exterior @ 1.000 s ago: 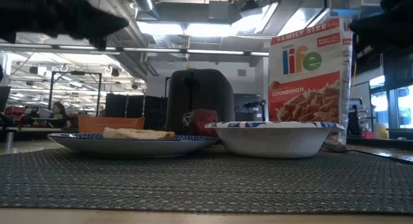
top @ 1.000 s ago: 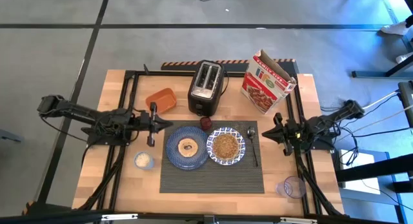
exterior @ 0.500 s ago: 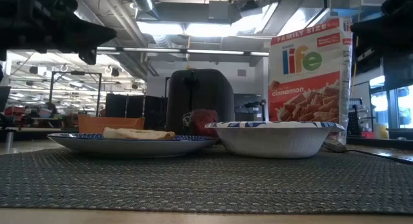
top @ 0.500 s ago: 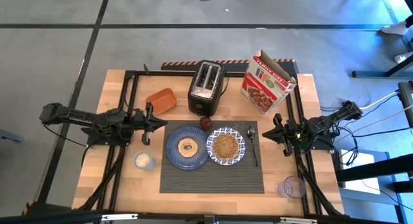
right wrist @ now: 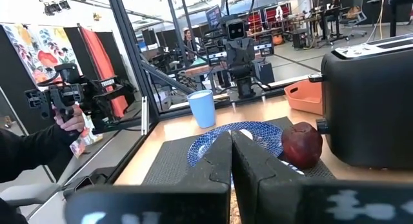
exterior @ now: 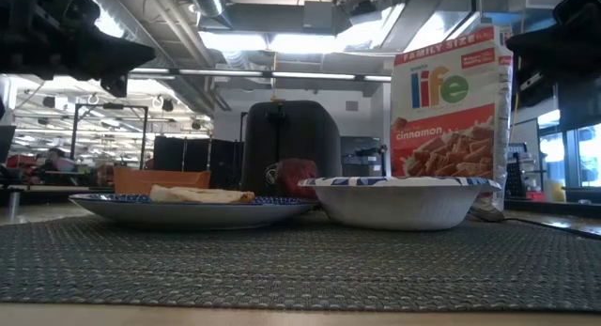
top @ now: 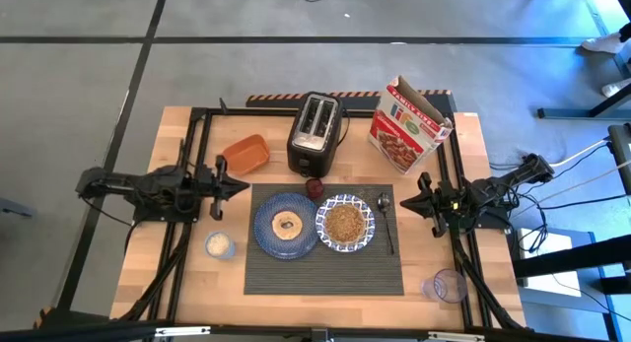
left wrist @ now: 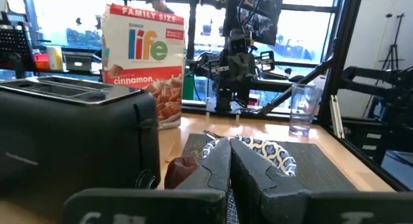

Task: Arrange a breakfast setting
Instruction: Return to Home Position

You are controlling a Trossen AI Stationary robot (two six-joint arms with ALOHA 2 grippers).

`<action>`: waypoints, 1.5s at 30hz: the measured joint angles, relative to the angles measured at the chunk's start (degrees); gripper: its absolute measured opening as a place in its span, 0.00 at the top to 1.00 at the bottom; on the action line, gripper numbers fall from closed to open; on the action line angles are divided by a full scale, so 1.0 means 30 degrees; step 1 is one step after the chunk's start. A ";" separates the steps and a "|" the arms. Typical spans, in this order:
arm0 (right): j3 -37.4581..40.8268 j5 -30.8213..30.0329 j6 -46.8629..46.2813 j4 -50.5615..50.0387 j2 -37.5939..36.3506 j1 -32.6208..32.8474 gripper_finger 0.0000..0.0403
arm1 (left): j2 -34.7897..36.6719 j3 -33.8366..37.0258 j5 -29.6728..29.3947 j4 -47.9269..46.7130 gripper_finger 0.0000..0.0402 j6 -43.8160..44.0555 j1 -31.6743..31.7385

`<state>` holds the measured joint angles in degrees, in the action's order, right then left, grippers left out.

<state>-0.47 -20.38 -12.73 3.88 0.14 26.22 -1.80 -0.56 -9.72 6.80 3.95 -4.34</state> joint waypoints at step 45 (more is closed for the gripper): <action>0.0007 0.5005 0.1880 -0.0692 0.0029 -0.6630 1.00 | 0.0415 -0.0015 -0.2094 -0.1257 0.99 -0.0160 -0.0022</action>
<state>-0.45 -5.37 -7.09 1.80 0.23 6.33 -0.56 -0.60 -16.00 3.03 3.46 -4.40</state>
